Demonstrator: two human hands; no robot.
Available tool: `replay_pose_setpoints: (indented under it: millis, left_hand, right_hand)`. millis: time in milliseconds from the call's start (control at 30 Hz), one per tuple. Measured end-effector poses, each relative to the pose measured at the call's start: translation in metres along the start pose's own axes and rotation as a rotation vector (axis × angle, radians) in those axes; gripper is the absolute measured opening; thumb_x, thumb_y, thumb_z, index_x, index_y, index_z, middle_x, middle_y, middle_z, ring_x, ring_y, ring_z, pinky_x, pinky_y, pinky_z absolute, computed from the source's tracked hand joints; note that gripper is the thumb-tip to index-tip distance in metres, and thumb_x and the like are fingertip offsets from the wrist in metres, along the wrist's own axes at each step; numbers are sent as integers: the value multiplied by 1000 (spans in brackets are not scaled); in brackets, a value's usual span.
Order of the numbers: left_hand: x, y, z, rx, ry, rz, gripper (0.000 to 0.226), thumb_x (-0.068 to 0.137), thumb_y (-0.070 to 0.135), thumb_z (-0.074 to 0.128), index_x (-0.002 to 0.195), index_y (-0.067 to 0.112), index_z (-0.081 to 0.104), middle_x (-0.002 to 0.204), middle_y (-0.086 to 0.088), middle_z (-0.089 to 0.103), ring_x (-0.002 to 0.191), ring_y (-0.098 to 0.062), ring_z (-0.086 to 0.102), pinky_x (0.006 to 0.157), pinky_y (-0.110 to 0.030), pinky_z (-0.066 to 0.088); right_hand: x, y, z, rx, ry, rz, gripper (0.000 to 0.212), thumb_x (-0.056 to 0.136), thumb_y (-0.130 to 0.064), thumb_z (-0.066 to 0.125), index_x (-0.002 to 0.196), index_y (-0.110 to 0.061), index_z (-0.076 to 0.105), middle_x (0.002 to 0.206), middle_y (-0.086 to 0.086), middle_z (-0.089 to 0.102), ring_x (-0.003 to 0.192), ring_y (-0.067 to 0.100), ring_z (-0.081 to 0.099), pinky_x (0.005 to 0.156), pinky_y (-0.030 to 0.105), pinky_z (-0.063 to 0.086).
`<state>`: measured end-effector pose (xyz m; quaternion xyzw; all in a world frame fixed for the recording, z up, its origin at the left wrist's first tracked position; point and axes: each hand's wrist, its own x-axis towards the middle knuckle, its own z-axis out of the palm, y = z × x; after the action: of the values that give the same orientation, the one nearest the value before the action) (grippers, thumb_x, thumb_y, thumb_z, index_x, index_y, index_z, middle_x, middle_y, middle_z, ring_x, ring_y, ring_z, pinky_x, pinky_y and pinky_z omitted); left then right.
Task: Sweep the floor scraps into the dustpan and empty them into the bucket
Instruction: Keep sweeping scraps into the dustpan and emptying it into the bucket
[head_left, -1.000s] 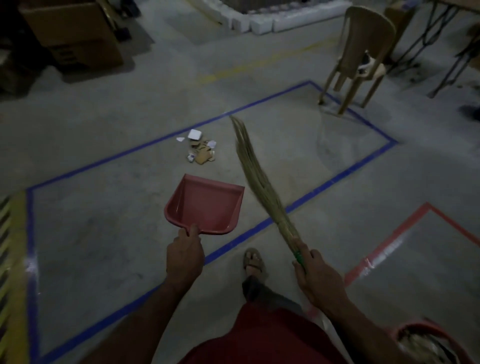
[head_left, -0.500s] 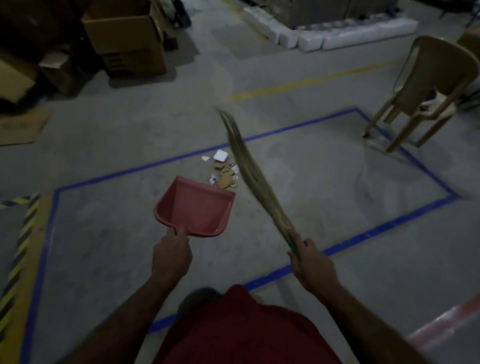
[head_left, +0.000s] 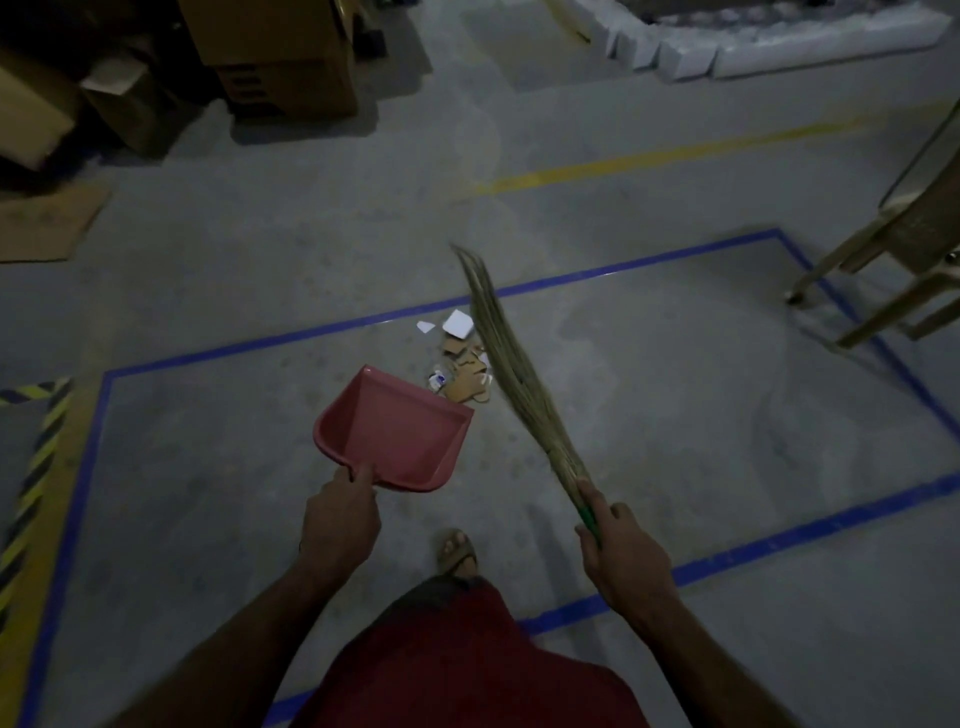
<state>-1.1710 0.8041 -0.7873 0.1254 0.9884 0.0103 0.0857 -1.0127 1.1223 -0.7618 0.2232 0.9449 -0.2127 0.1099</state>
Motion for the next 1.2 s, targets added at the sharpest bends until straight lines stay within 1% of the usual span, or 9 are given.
replay_pose_setpoints:
  millis: [100,233,367,533,600,800,967,1033,1200]
  left_hand:
    - [50,-3,-1,-9,-73,-13,33,83,13,68,114,11,58,91,-15,60,64,-33,61,55,-36,46]
    - [120,-9,-1,16,-128,20,34,84,13,67,117,11,60,91,-16,61,65,-35,62,57,-37,47]
    - [185,-4,-8,17,-158,11,38,88,13,61,125,14,57,100,-18,62,78,-39,63,65,-41,48]
    - [264,-6,12,30,-242,-5,36,87,15,64,123,15,60,99,-16,63,76,-39,63,61,-40,46]
    - [296,-12,28,42,-275,-25,37,87,15,65,123,16,60,97,-14,63,76,-36,63,60,-37,44]
    - [388,-21,107,35,-386,-108,41,86,16,66,126,17,60,103,-16,63,81,-39,63,64,-41,48]
    - [449,-20,193,-2,-456,-87,40,84,13,69,123,18,61,100,-14,65,82,-39,64,62,-39,46]
    - [468,-24,235,-1,-486,-93,42,85,13,67,125,19,60,103,-13,66,85,-37,65,64,-40,47]
    - [501,-41,329,9,-568,-31,47,84,10,66,130,12,59,103,-20,66,81,-40,65,66,-43,50]
  right_hand:
    - [48,-5,-7,-3,-31,23,62,100,-42,47,156,-37,19,94,0,46,63,15,51,54,34,50]
    - [109,-12,-11,-6,-50,55,62,100,-41,49,155,-38,22,94,0,44,64,16,50,54,31,45]
    - [169,-23,-12,51,-74,95,62,99,-41,50,154,-40,21,97,1,45,68,18,53,58,35,51]
    - [261,-35,0,30,-129,146,62,100,-39,50,154,-39,21,97,-1,41,69,14,49,55,30,44]
    - [304,-38,10,32,-163,153,62,99,-37,51,154,-38,23,95,0,42,69,14,50,56,32,48]
    - [418,-37,61,-14,-269,205,56,99,-36,52,149,-39,28,94,-2,39,70,12,50,60,32,50]
    - [481,-18,136,-8,-356,331,44,100,-43,46,140,-26,40,96,0,43,72,15,54,65,38,54]
    - [504,-8,172,33,-379,362,46,99,-40,49,143,-27,40,97,2,46,75,18,56,67,36,52]
    - [549,15,259,62,-481,289,60,97,-32,57,152,-32,34,98,5,53,85,21,57,71,33,50]
